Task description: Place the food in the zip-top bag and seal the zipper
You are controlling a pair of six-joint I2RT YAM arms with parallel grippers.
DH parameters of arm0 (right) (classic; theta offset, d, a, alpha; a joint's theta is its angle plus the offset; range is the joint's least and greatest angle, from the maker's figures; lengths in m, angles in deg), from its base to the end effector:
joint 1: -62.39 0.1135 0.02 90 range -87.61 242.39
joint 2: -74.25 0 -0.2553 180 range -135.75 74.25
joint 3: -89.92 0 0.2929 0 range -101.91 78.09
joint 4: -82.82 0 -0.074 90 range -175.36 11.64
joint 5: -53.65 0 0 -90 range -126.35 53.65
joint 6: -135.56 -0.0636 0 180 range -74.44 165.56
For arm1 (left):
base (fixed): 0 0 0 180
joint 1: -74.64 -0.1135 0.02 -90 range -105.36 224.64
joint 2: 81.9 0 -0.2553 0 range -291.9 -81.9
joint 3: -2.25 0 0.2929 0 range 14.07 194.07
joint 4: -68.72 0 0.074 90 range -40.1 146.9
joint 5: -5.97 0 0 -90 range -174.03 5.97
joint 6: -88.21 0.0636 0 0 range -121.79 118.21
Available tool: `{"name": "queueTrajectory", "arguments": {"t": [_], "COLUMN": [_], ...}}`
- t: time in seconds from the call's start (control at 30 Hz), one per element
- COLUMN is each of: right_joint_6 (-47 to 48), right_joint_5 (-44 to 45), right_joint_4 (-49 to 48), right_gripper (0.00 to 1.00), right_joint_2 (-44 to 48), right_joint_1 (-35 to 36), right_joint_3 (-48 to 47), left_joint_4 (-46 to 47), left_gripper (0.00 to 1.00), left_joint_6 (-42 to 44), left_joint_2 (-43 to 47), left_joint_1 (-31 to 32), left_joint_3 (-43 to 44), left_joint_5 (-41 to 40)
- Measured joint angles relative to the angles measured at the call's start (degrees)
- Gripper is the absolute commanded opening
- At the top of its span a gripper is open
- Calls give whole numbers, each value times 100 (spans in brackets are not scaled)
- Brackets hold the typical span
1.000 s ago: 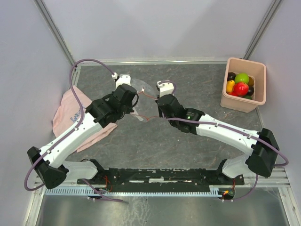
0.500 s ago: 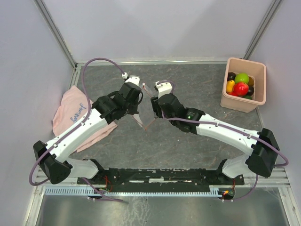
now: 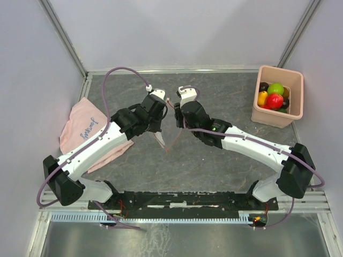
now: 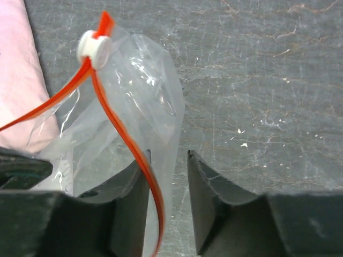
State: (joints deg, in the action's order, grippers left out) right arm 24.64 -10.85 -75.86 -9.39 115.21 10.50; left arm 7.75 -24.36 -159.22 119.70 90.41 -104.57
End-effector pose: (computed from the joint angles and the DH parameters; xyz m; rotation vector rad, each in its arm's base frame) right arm 0.2650 0.3041 0.2890 -0.2713 1.9726 0.3888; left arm 0.2540 -0.2230 0.3152 0.3095 2.3559 -0.1216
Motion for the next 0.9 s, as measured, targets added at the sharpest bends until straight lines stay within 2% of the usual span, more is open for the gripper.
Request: {"name": "queueTrajectory", "arguments": {"t": [0.13, 0.3, 0.5, 0.6, 0.83, 0.9], "right_joint_6": [-63, -450, -1126, -1366, -1749, -1805], "right_joint_5": [-4, -2, 116, 186, 297, 313], "right_joint_4": [-2, 33, 131, 205, 275, 339], "right_gripper": [2, 2, 2, 2, 1, 1], "right_joint_2": [-68, -68, -52, -26, 13, 15], "right_joint_1": [-50, -59, -59, -59, -59, -61], "right_joint_3": [0, 0, 39, 92, 225, 249], "left_joint_4": [22, 232, 527, 704, 927, 935], "left_gripper": [19, 37, 42, 36, 5, 3], "left_joint_6": [-2, -33, -313, -439, -496, -492], "left_joint_2": [2, 68, 332, 514, 739, 745], "left_joint_1": [7, 7, 7, 13, 127, 131], "left_joint_3": [0, -151, -538, -754, -929, -929], "left_joint_5": [11, -7, -42, -68, -389, -540]}}
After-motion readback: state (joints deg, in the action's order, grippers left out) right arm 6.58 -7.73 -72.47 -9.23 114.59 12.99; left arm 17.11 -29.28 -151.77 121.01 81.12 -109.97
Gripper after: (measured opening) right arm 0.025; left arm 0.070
